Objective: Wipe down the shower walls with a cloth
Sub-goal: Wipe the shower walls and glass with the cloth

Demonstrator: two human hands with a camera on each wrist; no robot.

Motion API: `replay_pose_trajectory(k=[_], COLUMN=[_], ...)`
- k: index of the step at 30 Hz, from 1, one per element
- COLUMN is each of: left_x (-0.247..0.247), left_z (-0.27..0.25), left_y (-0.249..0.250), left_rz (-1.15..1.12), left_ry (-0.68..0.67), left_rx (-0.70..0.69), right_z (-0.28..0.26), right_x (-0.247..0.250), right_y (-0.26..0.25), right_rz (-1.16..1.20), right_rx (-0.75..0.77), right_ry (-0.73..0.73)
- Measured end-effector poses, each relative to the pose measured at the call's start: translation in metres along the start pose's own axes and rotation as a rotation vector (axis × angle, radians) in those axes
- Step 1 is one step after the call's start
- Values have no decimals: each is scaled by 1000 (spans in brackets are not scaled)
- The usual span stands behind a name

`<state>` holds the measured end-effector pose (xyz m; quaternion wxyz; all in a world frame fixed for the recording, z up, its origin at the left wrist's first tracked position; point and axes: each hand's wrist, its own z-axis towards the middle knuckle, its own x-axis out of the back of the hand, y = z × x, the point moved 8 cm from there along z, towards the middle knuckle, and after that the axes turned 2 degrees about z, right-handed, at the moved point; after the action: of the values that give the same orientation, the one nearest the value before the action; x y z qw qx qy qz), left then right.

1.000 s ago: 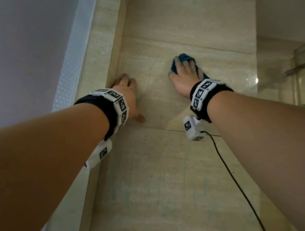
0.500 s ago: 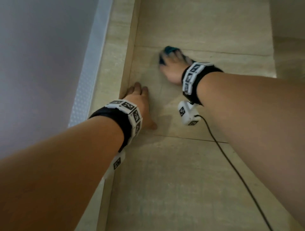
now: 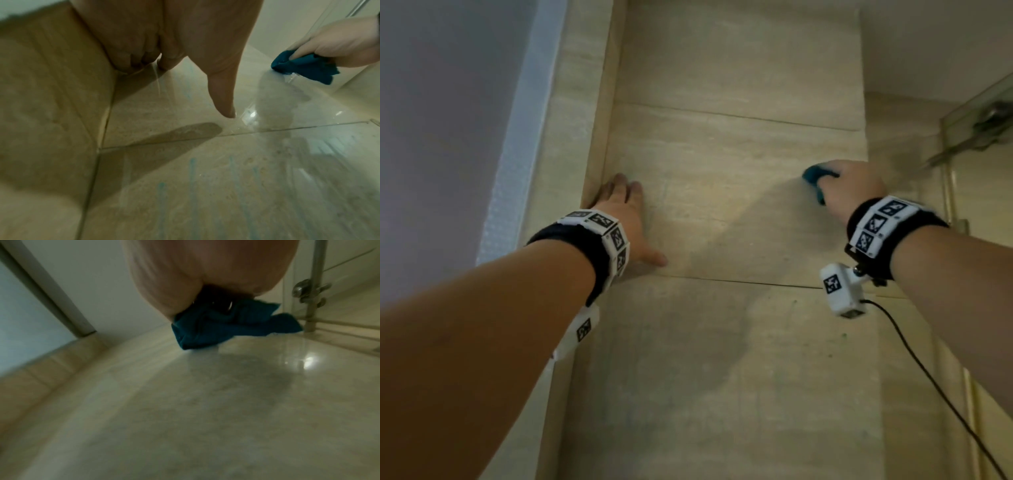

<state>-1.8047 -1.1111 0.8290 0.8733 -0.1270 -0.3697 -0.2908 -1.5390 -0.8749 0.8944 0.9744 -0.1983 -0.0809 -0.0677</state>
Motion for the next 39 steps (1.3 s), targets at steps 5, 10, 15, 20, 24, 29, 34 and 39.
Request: replay_pose_trajectory(k=[5,10,15,20,24,29,34,39], left_x=[8,3,1,-2,-3,-6,-4,-4], left_z=[0,6,10,10,12,15,14,10], left_y=[-1,-4,-5,-6,-6,-8,-8,-6], left_rz=[7,18,24,18,6,14,13,28], left_ry=[-84,-99,-89,-71,-64,-58,-68,-74], left_rx=[15,13,8,10,5,-17,-10,6], right_z=[-11,-25,-41,-44,-27,-28,-66,-77], right_x=[-29,-54,-80,-95,-90,-81,-127,-134], right_y=[-41,-63,-79,-107,-127,-139,-119,-107], right_rz=[176,289,464,366,105,-179,-467,-457], right_rx=[-22,-3,-3,164,287,466,636,637], right_ry=[-307,-432,-558,-557,-391,-94,-179,-170])
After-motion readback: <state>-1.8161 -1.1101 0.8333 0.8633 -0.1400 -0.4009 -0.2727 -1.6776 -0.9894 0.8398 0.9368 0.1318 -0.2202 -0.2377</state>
